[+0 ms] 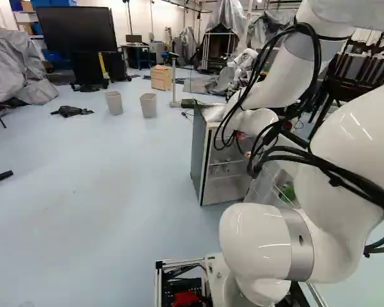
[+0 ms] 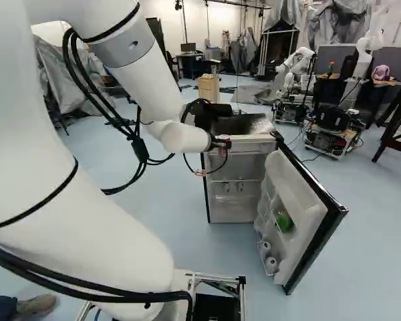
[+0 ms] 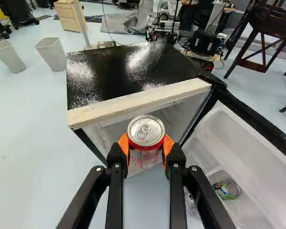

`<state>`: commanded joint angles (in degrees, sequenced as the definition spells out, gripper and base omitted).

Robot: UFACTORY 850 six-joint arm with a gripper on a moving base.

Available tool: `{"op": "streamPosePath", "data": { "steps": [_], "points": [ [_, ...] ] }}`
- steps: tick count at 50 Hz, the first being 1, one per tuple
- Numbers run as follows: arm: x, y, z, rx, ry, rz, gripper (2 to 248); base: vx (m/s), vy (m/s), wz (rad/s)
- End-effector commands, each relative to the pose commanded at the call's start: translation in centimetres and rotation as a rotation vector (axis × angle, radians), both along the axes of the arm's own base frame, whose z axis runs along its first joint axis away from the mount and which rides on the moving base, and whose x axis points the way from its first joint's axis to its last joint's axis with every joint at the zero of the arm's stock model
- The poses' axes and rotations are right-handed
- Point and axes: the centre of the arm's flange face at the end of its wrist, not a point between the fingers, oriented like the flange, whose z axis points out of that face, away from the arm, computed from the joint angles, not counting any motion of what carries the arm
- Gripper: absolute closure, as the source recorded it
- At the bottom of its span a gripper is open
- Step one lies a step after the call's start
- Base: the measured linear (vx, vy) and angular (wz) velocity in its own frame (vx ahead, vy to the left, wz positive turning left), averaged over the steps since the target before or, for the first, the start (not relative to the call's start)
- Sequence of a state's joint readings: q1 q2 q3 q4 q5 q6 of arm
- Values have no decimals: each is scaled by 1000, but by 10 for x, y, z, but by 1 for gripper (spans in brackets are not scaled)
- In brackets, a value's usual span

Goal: Grab a drink from the fridge

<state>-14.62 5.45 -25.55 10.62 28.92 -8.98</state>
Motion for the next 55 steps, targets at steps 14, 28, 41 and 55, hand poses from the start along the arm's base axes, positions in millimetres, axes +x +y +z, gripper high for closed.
{"op": "streamPosePath", "data": {
  "steps": [14,28,41,55],
  "points": [
    [11,2,12,8,5,15,160,0,0,0],
    [24,3,24,17,13,28,160,0,0,0],
    [36,4,36,25,19,39,160,0,0,0],
    [51,4,43,35,36,51,160,0,0,0]
  ]
}}
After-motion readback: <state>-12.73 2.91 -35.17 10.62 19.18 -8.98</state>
